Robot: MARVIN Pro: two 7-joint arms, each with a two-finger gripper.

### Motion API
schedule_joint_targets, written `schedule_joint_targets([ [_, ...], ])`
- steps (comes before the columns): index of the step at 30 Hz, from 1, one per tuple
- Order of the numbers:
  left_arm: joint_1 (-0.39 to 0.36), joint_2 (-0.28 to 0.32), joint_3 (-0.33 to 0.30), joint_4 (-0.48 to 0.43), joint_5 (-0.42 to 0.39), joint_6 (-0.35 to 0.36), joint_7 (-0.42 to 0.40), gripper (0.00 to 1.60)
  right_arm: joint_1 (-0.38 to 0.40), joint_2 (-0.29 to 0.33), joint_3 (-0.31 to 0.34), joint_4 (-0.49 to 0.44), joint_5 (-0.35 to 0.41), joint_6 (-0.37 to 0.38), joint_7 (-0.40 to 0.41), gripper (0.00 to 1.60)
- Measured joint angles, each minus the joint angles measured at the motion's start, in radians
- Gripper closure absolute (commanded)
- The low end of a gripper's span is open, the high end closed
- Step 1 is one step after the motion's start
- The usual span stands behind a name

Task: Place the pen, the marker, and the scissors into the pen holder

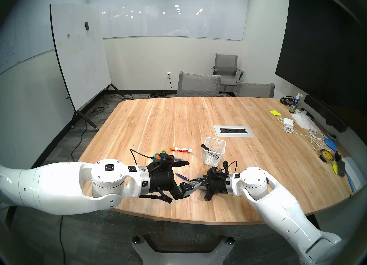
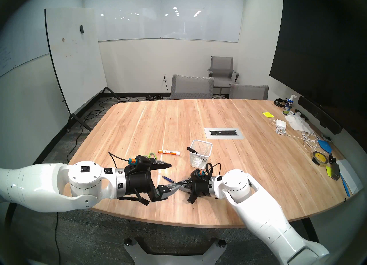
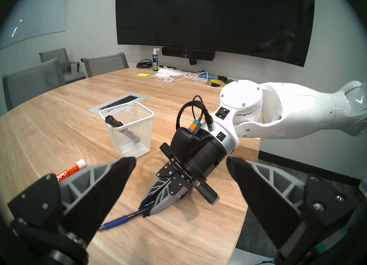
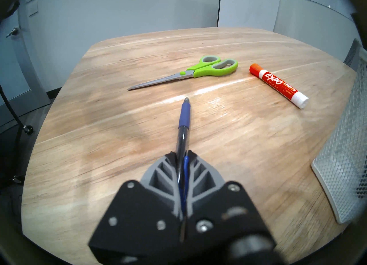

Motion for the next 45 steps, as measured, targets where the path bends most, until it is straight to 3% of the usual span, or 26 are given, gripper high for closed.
schedule_joint_targets([
  [7,0.0,0.0,0.0,0.0,0.0,0.0,0.0,0.0,-0.003,0.022,0.023,0.003,0.013,-0.008,0.028,1.6],
  [25,0.0,0.0,0.0,0.0,0.0,0.0,0.0,0.0,-0.002,0.068,0.156,0.06,0.105,-0.015,0.103,1.6],
  [45,0.0,0.0,0.0,0.0,0.0,0.0,0.0,0.0,-0.047,0.126,0.3,-0.009,0.23,-0.001,0.227,1.6],
])
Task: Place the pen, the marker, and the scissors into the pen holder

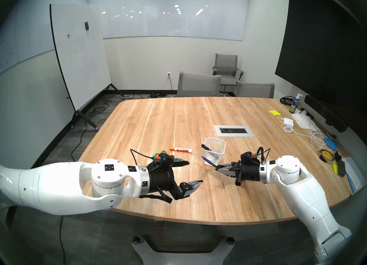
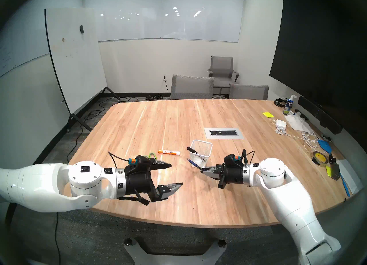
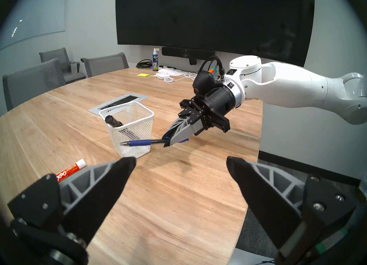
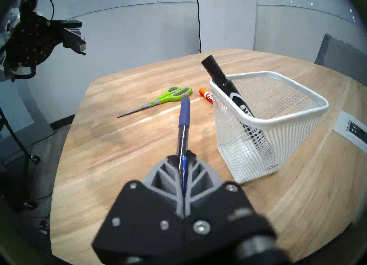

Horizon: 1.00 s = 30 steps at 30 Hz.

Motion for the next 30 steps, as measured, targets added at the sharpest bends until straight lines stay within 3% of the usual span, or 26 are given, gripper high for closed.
schedule_joint_targets([
  [14,0.0,0.0,0.0,0.0,0.0,0.0,0.0,0.0,-0.047,0.033,0.098,-0.074,0.064,0.04,0.063,1.6],
  [30,-0.026,-0.042,-0.014,0.06,-0.021,0.041,-0.018,0.0,-0.042,0.035,0.126,-0.075,0.082,0.055,0.102,1.6],
])
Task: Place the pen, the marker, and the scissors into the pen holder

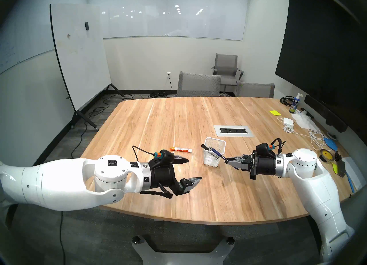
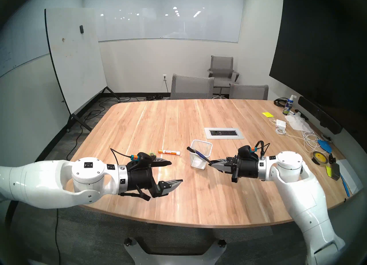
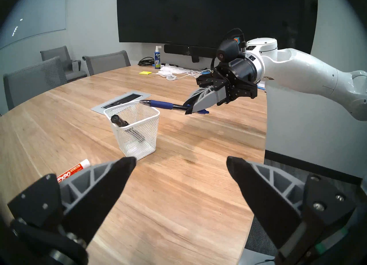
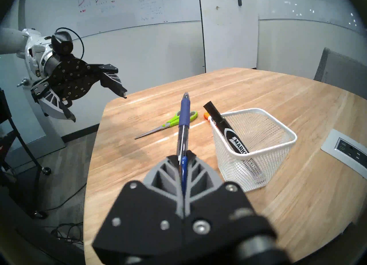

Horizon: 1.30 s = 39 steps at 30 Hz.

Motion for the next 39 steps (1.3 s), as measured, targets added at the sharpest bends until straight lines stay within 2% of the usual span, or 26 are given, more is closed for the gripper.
schedule_joint_targets([
  [17,-0.035,-0.089,-0.033,0.074,-0.026,0.054,-0.001,0.0,-0.013,-0.01,0.04,-0.03,0.028,0.01,0.024,1.6],
  [28,-0.035,-0.127,-0.04,0.083,-0.043,0.038,0.052,0.0,-0.046,-0.027,0.069,-0.067,0.038,0.041,0.024,1.6],
  [39,-0.033,-0.139,-0.04,0.082,-0.047,0.019,0.097,0.0,-0.081,-0.039,0.118,-0.122,0.056,0.064,0.028,1.6],
])
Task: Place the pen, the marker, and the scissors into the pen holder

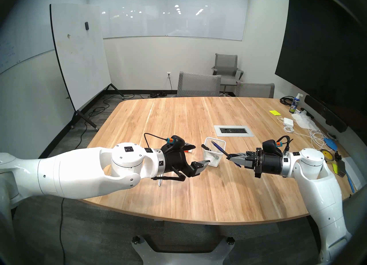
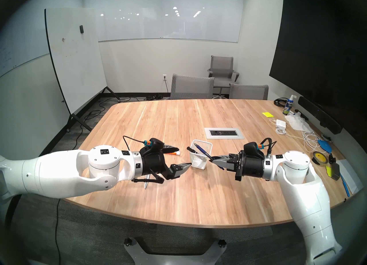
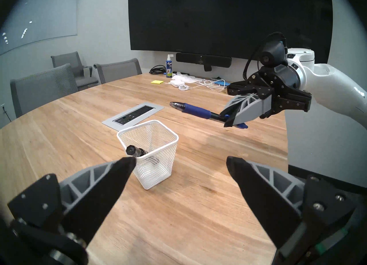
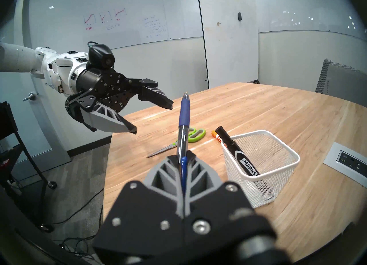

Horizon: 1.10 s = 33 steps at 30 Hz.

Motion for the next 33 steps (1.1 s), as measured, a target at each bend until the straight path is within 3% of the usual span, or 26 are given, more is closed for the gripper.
schedule_joint_targets([
  [14,0.002,-0.002,0.001,-0.001,0.021,-0.012,0.056,0.0,-0.042,-0.009,0.045,-0.051,0.016,0.021,0.031,1.6],
  [33,0.011,-0.006,-0.003,0.017,-0.017,-0.058,0.114,0.0,-0.09,-0.027,0.055,-0.104,0.014,0.021,0.048,1.6],
])
